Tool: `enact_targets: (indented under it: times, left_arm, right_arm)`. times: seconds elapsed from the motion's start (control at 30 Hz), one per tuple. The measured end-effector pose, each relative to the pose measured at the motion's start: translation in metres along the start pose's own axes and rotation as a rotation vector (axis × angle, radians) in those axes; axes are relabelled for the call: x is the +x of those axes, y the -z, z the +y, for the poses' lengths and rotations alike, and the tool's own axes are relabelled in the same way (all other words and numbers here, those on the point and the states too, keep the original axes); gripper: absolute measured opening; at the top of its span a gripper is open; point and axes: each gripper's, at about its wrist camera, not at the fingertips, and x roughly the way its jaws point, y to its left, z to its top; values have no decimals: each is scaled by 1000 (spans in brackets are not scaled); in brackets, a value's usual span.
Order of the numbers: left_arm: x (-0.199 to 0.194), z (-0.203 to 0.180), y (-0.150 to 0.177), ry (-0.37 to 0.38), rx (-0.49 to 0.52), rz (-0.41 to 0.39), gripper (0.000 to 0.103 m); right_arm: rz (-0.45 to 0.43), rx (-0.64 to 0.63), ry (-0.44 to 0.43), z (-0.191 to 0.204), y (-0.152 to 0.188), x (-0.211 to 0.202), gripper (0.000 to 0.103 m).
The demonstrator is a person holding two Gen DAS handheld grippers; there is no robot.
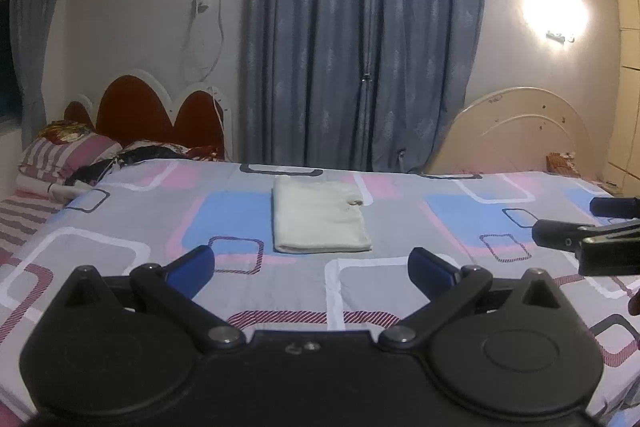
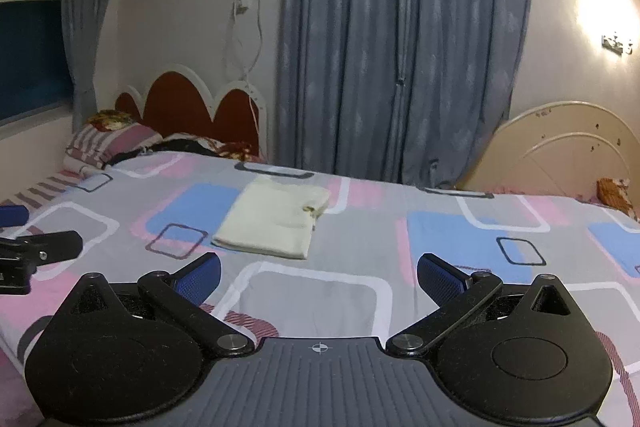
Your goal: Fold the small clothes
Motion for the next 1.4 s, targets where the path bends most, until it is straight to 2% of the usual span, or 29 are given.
enact_targets:
  times: [0.1, 0.53, 1.4]
  left_arm:
    - [-1, -2, 0, -10, 11, -5, 103]
    - [-4, -11, 0, -19, 46, -19, 103]
    - [-2, -15, -3, -15, 71, -34, 103]
  right_arm:
    - [-7, -35, 6, 2, 1, -1, 103]
    - [-10, -10, -24, -16, 2, 1, 103]
    - [-12, -6, -23, -19, 4, 0, 103]
